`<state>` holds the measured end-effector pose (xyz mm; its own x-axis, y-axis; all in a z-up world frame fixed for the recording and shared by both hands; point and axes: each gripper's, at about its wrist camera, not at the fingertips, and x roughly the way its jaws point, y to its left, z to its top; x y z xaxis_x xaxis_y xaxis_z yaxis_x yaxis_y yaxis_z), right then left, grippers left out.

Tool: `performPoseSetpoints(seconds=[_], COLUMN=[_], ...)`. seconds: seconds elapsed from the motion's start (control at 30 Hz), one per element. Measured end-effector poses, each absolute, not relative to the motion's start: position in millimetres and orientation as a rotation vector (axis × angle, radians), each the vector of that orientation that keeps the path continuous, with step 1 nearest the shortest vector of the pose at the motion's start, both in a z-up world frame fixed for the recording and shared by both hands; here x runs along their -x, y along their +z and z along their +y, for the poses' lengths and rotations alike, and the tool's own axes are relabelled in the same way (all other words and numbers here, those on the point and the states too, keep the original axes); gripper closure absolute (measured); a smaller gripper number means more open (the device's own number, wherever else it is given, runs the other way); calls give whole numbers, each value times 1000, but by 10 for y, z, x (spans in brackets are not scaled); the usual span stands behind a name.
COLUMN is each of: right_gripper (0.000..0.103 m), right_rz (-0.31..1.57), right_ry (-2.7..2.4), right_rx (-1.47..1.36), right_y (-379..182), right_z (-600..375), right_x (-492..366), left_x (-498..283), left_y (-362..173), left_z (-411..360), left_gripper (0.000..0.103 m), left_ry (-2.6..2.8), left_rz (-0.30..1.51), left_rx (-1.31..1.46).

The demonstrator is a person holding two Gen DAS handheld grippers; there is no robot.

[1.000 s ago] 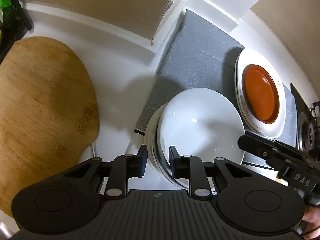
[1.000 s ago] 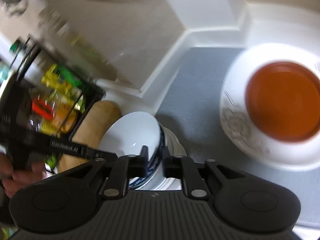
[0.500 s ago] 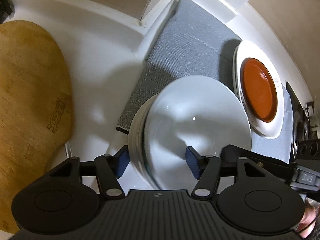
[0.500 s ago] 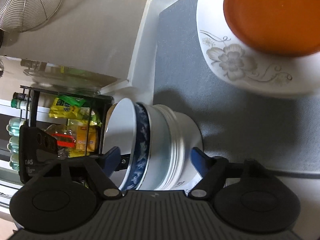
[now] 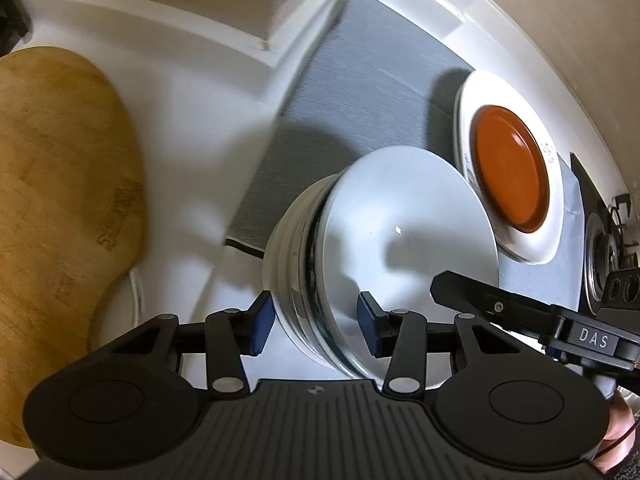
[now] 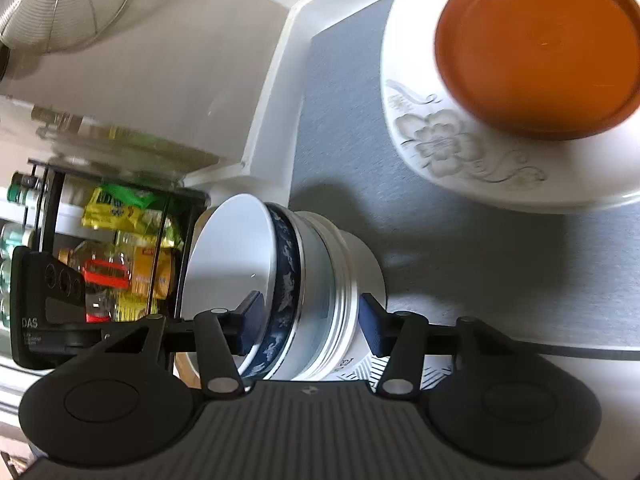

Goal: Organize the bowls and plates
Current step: 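Lift the bowl stack with both grippers and carry it over the orange plate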

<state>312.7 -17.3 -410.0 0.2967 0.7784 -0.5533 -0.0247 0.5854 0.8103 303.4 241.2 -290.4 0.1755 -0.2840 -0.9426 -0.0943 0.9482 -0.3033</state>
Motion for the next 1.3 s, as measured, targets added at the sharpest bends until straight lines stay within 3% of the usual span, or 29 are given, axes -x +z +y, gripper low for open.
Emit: performPoseSetpoints(seconds=[1.3], right_gripper=[52], right_rz=[849], right_ry=[404], right_rx=[-703], right_y=[-2893], right_z=[-1603], right_x=[-3567], left_x=[-4110], left_y=[-1951], left_z=[937], left_gripper=[54], left_ry=[-375], left_rz=[1255], left_rx=[208])
